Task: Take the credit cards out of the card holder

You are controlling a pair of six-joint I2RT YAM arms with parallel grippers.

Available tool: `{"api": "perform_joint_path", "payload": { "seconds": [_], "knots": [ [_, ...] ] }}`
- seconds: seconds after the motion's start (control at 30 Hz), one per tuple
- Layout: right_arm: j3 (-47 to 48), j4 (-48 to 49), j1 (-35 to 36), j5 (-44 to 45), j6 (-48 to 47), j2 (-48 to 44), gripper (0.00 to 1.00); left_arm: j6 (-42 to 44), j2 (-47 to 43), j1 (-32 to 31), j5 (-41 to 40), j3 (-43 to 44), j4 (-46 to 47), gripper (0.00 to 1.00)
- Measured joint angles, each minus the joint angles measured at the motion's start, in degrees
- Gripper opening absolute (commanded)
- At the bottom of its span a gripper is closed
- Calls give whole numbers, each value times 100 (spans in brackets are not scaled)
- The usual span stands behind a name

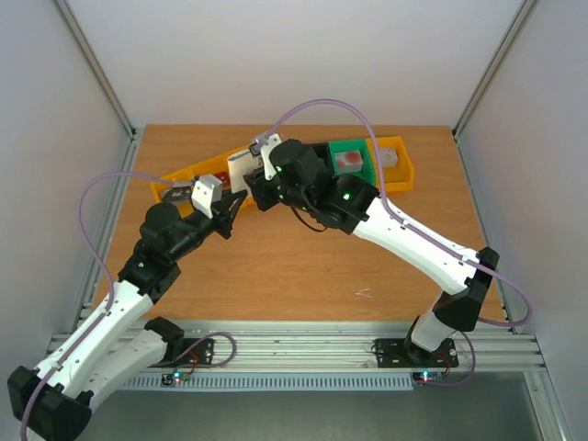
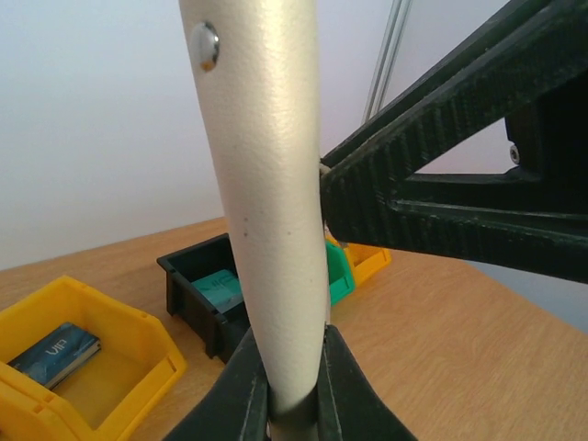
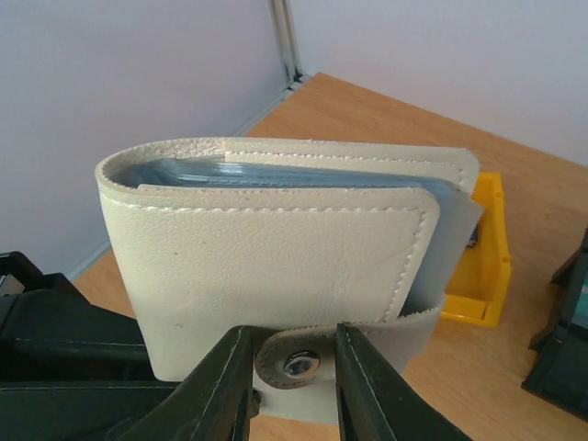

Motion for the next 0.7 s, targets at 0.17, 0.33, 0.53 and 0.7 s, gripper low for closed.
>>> {"api": "perform_joint_path", "payload": {
  "seconds": [0.17, 0.33, 0.53, 0.7],
  "knots": [
    [190, -175, 44, 229, 9, 168, 20, -61, 17, 2, -37, -24, -4, 0],
    [208, -343, 90, 479, 28, 293, 8, -57, 70, 0, -94, -96, -85, 0],
    [205, -748, 22, 940, 81, 374, 1, -42, 79, 0, -66, -151, -26, 0],
    [90, -839, -155, 1165, 35, 330, 1, -46, -4, -31, 90, -151, 15, 0]
  ]
}}
